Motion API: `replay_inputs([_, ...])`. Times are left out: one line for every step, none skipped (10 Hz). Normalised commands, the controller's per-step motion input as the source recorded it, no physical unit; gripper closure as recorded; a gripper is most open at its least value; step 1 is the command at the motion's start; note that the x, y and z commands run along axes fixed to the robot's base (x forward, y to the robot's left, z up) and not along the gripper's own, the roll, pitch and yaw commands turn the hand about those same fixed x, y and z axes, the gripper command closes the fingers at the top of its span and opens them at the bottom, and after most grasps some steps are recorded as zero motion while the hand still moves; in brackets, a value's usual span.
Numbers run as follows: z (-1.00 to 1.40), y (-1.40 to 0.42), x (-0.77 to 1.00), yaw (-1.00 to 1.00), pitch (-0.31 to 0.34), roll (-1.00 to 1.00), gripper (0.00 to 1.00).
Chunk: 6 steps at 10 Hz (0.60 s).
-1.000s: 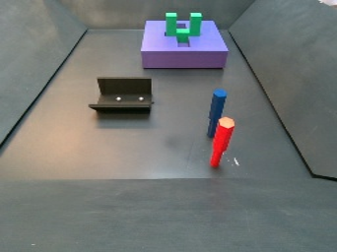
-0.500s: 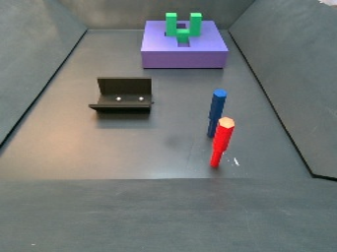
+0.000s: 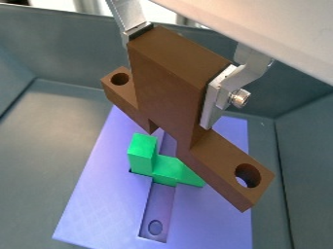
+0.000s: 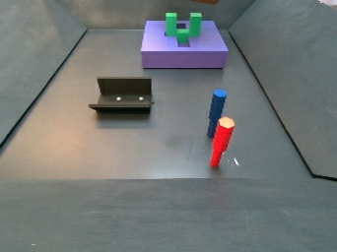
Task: Pick up the brown object. Move up. Move to above the board. Insert the brown object.
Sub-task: Insert the brown object.
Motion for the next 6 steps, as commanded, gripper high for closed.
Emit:
replay_inputs([-0.06, 0.0, 0.0, -1.0, -0.093, 0.0, 1.0])
replay_inputs([0.03, 0.0, 0.0, -1.0, -0.124, 0.0, 1.0])
replay_inputs([0.06, 0.0, 0.0, -1.0, -0.129, 0.0, 1.0])
replay_inputs([0.07, 0.0, 0.0, -1.0, -0.134, 0.0, 1.0])
replay_inputs([0.07, 0.0, 0.0, -1.0, -0.131, 0.0, 1.0])
replay_inputs([0.07, 0.0, 0.0, -1.0, -0.131, 0.0, 1.0])
